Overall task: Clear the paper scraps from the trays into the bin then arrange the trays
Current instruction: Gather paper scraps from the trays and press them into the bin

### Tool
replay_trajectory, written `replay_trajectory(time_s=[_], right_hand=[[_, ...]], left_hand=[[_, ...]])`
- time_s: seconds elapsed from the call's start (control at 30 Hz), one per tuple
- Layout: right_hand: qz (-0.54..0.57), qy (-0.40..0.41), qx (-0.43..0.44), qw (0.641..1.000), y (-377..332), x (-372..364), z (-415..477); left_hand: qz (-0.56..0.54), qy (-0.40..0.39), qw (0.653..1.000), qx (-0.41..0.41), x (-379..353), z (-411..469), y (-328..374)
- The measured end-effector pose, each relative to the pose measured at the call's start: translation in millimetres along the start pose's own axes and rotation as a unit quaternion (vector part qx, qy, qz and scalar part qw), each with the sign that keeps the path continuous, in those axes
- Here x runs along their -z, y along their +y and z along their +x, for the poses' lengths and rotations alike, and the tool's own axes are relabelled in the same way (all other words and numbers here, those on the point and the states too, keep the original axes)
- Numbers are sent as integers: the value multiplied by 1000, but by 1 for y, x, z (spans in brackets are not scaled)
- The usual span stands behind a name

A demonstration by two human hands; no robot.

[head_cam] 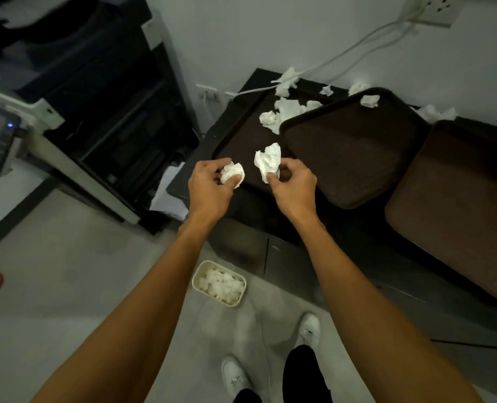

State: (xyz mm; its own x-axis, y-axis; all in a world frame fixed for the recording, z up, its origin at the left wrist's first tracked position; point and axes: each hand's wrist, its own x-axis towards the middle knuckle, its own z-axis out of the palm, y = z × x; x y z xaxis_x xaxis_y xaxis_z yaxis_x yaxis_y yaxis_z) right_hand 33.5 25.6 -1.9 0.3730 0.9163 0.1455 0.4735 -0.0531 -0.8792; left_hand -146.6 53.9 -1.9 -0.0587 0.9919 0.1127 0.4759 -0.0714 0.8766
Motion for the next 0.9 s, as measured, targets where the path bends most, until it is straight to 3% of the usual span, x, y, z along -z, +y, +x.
replay_trajectory(time_s=[0.4, 0.67, 0.9], right_hand=[[-1, -74, 26, 997, -38, -79, -60], [6, -134, 28, 991, -37, -112, -69], [-4, -217, 17, 976, -1, -151, -88]], left_hand=[[-18, 48, 996, 76, 89, -49, -58], [-20, 91, 988, 121, 99, -57, -92], [-19, 106, 970, 216, 83, -78, -141]])
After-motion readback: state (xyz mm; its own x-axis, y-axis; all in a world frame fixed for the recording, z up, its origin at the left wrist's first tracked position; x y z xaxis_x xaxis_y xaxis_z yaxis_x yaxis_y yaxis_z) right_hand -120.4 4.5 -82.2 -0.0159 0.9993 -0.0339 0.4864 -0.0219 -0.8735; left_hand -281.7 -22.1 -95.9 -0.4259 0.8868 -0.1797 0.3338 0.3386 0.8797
